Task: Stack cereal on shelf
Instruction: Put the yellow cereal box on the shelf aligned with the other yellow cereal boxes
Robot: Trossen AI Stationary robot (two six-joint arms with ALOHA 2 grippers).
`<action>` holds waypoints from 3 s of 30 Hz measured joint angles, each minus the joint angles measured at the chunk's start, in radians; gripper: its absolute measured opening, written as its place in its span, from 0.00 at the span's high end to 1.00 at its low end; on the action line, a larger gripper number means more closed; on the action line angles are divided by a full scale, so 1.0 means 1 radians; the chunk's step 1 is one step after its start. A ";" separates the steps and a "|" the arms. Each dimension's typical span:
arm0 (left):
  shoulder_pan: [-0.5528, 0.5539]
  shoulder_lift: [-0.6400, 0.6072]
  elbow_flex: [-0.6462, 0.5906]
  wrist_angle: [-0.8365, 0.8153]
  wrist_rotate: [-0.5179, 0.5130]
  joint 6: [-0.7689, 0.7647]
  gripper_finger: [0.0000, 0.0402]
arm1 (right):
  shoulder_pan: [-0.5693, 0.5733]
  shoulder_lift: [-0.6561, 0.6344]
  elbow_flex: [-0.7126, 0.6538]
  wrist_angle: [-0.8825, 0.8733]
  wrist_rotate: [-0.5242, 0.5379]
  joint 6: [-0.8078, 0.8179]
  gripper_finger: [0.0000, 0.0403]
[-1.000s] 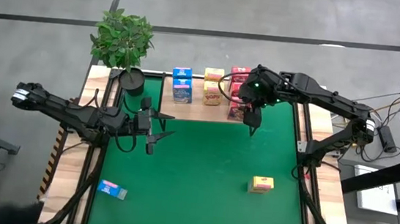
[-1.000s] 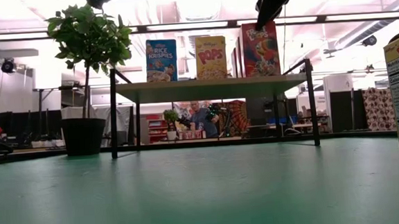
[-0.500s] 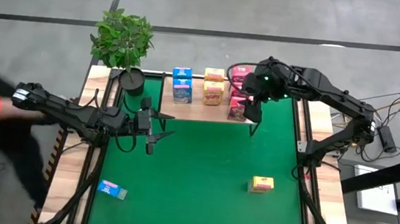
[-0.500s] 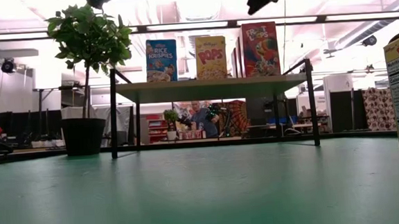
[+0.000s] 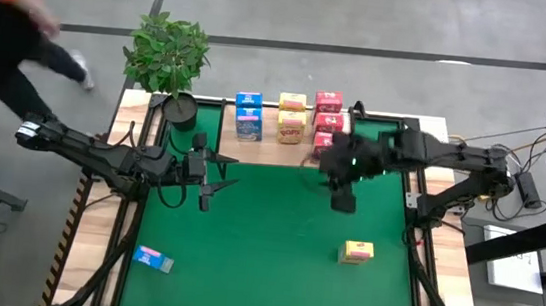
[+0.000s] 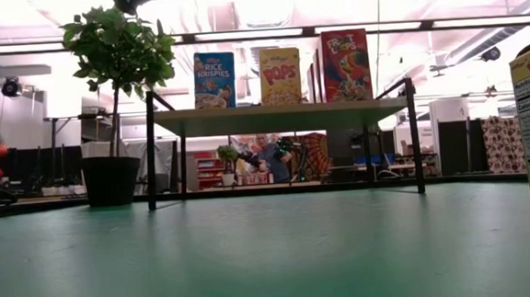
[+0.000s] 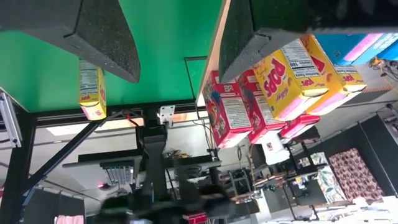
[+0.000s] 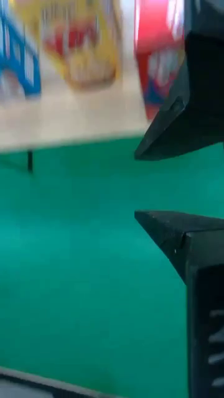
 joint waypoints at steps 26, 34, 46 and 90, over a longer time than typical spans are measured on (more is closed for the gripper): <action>0.000 0.000 0.000 -0.001 0.001 -0.030 0.50 | 0.441 0.022 -0.235 -0.066 0.025 0.573 0.41; 0.000 0.000 0.000 -0.001 0.001 -0.026 0.50 | 0.539 0.084 -0.271 -0.159 0.018 0.763 0.34; 0.000 0.000 0.000 0.005 0.000 -0.008 0.50 | 0.562 0.096 -0.371 -0.189 0.003 0.830 0.32; 0.000 0.000 0.000 0.007 0.000 -0.003 0.50 | 0.481 0.096 -0.280 -0.124 0.006 0.718 0.57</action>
